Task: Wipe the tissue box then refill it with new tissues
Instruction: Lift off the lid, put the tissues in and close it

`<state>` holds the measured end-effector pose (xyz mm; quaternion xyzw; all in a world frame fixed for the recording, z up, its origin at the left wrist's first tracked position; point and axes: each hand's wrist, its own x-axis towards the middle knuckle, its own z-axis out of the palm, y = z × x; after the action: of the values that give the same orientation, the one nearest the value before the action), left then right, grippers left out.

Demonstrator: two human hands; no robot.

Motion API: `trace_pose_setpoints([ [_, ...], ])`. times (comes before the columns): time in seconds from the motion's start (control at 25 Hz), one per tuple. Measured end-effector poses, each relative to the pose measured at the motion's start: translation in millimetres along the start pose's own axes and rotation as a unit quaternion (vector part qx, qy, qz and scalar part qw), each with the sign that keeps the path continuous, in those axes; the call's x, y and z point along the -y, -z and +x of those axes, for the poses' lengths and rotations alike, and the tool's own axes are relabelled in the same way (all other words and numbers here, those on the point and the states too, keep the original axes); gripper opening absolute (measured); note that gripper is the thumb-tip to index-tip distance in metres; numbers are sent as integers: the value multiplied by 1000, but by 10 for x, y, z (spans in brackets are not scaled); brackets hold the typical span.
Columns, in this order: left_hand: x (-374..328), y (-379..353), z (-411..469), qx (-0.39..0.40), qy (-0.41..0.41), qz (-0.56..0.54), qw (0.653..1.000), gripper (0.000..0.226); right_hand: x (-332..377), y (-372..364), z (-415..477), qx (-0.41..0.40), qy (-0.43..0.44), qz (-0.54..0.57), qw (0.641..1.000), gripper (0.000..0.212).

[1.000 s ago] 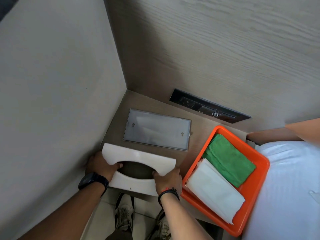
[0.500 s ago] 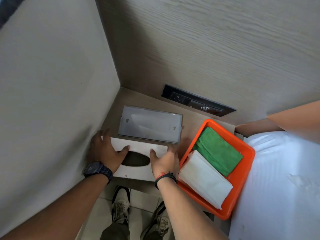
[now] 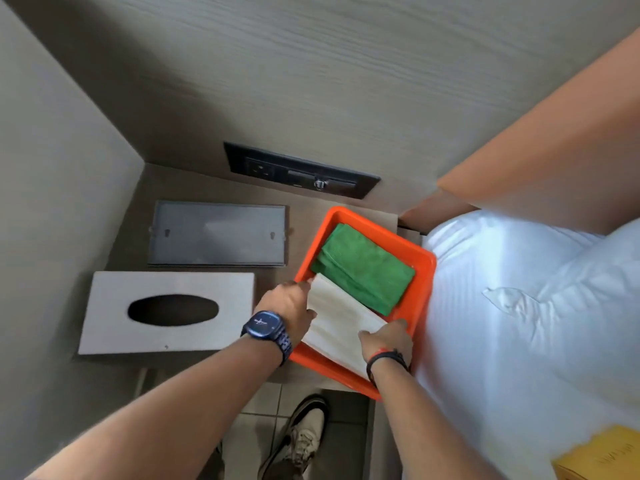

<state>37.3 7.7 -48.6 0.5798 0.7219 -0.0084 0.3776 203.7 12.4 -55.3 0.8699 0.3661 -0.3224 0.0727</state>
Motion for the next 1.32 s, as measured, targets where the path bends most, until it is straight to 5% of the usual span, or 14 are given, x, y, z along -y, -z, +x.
trace_pose_setpoints([
  [0.24, -237, -429, 224, -9, 83, 62, 995, 48, -59, -217, 189, 34, -63, 67, 995, 44],
  [0.96, -336, -432, 494, 14, 103, 162, 981, 31, -49, -374, 532, 59, -32, -89, 994, 43],
  [1.32, -361, -119, 432, 15, 120, 121, 985, 54, -80, 104, 420, 36, 57, 43, 997, 36],
])
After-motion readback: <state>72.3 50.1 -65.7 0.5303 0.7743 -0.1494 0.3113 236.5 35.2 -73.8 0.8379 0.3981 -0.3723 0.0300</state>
